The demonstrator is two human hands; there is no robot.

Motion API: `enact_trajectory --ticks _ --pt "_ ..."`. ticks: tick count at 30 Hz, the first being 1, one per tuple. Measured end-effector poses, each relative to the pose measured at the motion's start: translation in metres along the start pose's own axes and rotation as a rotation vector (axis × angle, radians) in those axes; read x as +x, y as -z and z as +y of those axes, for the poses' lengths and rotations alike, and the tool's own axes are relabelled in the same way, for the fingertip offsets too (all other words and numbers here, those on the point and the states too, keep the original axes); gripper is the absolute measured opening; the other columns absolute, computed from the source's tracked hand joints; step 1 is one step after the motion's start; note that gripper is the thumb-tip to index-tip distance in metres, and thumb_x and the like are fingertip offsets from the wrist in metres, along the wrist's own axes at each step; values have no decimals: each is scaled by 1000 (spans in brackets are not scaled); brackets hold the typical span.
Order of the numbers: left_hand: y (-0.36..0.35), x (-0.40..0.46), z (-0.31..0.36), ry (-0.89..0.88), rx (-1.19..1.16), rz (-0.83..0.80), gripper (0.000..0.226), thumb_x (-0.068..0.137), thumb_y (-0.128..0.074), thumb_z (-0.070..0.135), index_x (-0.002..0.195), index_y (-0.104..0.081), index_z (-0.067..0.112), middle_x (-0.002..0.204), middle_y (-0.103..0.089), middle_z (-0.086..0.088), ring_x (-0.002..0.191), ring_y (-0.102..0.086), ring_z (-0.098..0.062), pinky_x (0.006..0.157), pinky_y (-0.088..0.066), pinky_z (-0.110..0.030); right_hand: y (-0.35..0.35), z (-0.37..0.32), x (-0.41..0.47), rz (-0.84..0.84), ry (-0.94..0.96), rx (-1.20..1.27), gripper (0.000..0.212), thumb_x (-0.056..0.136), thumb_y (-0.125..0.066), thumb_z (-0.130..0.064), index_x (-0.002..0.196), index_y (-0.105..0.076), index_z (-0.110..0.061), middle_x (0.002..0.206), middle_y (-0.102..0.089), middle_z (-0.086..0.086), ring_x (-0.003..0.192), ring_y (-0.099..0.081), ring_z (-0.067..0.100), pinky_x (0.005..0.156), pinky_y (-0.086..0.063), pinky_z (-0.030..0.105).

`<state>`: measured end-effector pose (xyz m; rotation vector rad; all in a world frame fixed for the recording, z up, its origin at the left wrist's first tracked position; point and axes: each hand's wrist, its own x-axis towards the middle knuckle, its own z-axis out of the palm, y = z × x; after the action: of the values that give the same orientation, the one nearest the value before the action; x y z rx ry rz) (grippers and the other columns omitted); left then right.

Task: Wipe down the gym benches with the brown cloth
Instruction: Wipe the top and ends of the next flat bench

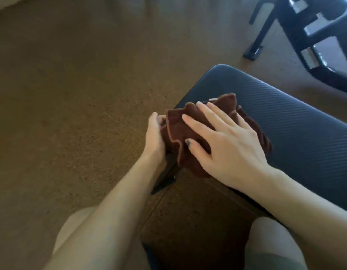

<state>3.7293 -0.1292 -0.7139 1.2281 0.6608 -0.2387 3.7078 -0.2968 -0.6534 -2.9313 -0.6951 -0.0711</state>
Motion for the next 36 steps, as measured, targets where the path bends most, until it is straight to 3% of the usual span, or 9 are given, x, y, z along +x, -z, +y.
enact_trajectory --ticks 4,8,11,15,17,23,28,32,36 --pt "9 10 2 54 -211 -173 67 108 -23 49 100 -82 20 104 -79 -11 99 -75 -27 86 -60 -42 -7 -32 55 16 -66 -2 49 106 -32 -57 149 -51 -43 164 -41 -7 155 -31 19 125 -20 50" --pt "35 17 14 62 -213 -204 66 109 -16 48 127 -70 14 114 -77 -15 105 -74 -28 79 -61 -38 -14 -51 86 -13 -42 -28 44 104 -34 -51 126 -71 -40 143 -60 -10 139 -46 16 120 -29 50" --pt "41 13 17 52 -113 -188 67 108 -16 48 127 -70 12 114 -76 -16 115 -70 -31 82 -59 -40 -13 -52 53 74 -36 -30 44 102 -40 -55 136 -64 -40 154 -52 -4 147 -39 21 120 -28 52" --pt "34 0 20 95 -20 -192 71 107 -17 58 111 -71 12 112 -76 -19 117 -67 -34 102 -52 -47 -13 -41 -19 79 29 -218 57 103 -50 -47 158 -38 -37 165 -36 6 153 -32 29 120 -30 51" --pt "27 -2 25 87 17 -174 64 108 -18 56 105 -67 14 109 -76 -14 115 -67 -31 100 -51 -47 -11 -24 -53 101 68 -273 57 105 -51 -41 160 -37 -33 165 -37 9 153 -35 31 119 -30 49" --pt "25 -1 26 86 82 -171 63 107 -18 56 116 -67 17 121 -71 -9 115 -65 -24 107 -47 -48 -9 -4 -79 109 162 -349 59 102 -61 -30 158 -43 -27 162 -41 17 150 -39 38 115 -33 54" --pt "32 4 34 133 91 -179 69 106 -17 61 109 -70 16 109 -73 -13 111 -66 -30 90 -52 -49 -19 -32 -7 88 356 -357 51 102 -57 -25 153 -50 -27 165 -36 15 154 -31 35 124 -27 56" --pt "31 -5 34 120 15 -148 63 106 -23 57 108 -70 15 102 -79 -16 107 -71 -31 100 -55 -48 -22 -59 33 148 331 -273 38 96 -68 -25 133 -70 -32 157 -50 7 151 -40 28 124 -24 48" --pt "26 -15 36 104 69 -117 70 106 -16 62 108 -68 15 110 -74 -16 108 -68 -32 87 -54 -47 -19 -35 -14 101 283 -249 55 99 -64 -22 151 -52 -31 167 -35 9 156 -28 30 126 -23 50"
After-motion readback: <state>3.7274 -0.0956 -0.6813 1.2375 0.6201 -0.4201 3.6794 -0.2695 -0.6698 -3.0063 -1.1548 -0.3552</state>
